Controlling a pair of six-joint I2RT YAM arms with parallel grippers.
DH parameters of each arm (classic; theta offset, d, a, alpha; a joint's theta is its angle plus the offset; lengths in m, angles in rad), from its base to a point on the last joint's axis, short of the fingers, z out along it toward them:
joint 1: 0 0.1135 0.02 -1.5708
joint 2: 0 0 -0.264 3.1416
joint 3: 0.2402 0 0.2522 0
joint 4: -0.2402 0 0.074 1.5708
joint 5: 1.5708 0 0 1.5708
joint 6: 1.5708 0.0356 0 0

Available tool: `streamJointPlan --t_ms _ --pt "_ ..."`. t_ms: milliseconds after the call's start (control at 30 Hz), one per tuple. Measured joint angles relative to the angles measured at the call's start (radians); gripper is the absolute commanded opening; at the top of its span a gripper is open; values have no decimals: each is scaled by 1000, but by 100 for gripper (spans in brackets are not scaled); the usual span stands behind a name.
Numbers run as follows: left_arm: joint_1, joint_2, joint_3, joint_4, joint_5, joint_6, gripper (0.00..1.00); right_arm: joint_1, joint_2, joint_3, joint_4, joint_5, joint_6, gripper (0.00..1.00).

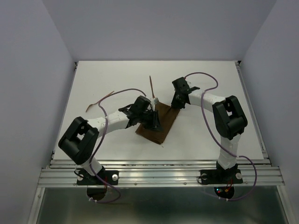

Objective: Fold the napkin into a case and place the utensils inside
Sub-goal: Smooth out the 2/3-rectangle-folded napkin at the center of the board.

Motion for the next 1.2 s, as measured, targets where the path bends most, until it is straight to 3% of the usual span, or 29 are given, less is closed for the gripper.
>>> streamJointPlan --t_ms 167,333,533,1200 --pt "100 -47 85 -17 -20 48 31 1 0 0 1 -6 -11 24" --pt "193 49 89 -7 -54 59 30 14 -2 0 0 -6 -12 27" --pt "187 185 86 -17 -66 54 28 37 -5 3 -3 -8 -14 34" --pt "172 89 -69 80 -37 -7 28 75 -38 13 -32 -5 -17 38"
